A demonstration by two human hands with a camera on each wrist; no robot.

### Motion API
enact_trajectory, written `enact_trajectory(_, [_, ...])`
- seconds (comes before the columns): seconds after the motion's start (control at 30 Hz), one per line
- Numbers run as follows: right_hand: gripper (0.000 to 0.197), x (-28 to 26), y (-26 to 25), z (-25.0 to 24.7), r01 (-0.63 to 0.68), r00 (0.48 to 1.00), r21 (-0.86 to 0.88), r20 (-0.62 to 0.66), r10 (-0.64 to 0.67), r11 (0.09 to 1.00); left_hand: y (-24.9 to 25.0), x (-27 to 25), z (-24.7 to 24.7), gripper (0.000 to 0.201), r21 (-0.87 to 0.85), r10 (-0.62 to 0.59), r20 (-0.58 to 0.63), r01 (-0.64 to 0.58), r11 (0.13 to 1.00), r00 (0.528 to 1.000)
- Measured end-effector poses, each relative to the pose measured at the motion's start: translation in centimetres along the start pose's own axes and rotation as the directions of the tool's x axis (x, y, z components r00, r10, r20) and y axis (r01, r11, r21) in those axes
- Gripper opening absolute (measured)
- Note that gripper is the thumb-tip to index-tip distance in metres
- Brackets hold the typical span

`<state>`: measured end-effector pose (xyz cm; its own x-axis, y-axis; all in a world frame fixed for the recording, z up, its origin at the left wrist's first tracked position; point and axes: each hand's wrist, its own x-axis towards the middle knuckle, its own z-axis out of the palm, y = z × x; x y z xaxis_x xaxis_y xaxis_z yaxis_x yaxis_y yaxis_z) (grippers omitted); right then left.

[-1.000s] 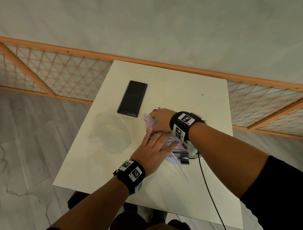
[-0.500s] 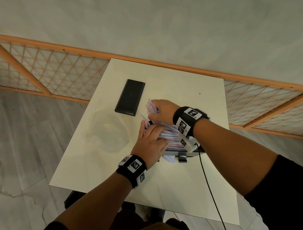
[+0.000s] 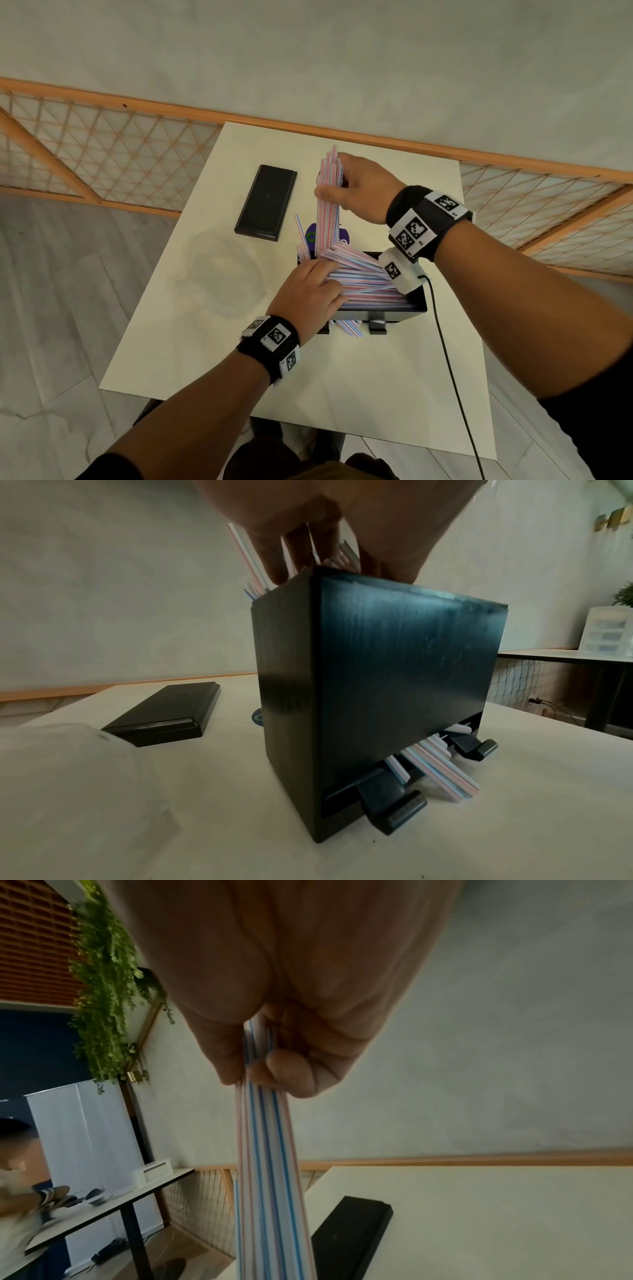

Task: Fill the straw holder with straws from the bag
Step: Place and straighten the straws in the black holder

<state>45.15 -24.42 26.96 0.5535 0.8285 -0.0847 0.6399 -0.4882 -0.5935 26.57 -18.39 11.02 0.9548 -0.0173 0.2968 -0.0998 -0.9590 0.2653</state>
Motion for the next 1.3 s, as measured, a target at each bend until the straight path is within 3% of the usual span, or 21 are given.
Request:
enact_trajectory(0.3, [0.028,-1.6,-2.0,-5.6,0.069,0.979,0.069,-0.199,-0.054,0.995,-0.2,0.0,0.1,0.029,-0.068,-0.01,-0.066,0.005,0.998,0.998])
enact_trajectory(0.4, [0.031,-2.8,-3.3,-8.2,0.117,0.973,0.035,-0.207,-0.107,0.993,-0.5,0.0,-0.1,0.023,-0.102,-0.025,-0.112,0.014,0.995,0.993])
enact_trajectory(0.57, [0.025,-4.4,-4.4,-7.3,0.198,0.979,-0.312,0.117,-0.169,0.929,-1.2,-0.2,-0.8,0.023,-0.18,-0.097,-0.075,0.083,0.98,0.992])
enact_trajectory(0.73, [0.018,-4.8,-3.0,-1.3,0.203,0.932,-0.431,0.36,-0.038,0.879,-0.7,-0.9,-3.0,0.03,-0.261,-0.271,-0.064,0.246,0.934,0.961])
enact_trajectory(0.8, [0.014,-4.5,-2.2,1.3,0.202,0.91,-0.46,0.415,0.008,0.865,-0.4,-1.6,-4.1,0.03,-0.355,-0.379,-0.048,0.339,0.872,0.924])
enact_trajectory(0.93, [0.019,-4.2,-1.2,5.7,0.183,0.886,-0.479,0.459,0.068,0.858,-0.1,-2.4,-5.0,0.048,-0.576,-0.632,0.071,0.549,0.606,0.772])
enact_trajectory(1.0, [0.03,-4.4,-0.7,7.3,0.18,0.888,-0.48,0.455,0.069,0.858,-0.2,-2.5,-4.8,0.058,-0.662,-0.68,0.11,0.564,0.494,0.725])
enact_trajectory(1.07, [0.041,-4.7,-0.3,8.4,0.159,0.884,-0.476,0.459,0.09,0.865,-0.4,-2.5,-4.4,0.06,-0.682,-0.695,0.158,0.587,0.437,0.701])
enact_trajectory(1.3, [0.049,-6.3,1.5,5.8,0.053,0.931,-0.367,0.354,0.086,0.929,0.3,-1.9,-3.4,0.038,-0.637,-0.604,0.126,0.531,0.558,0.787])
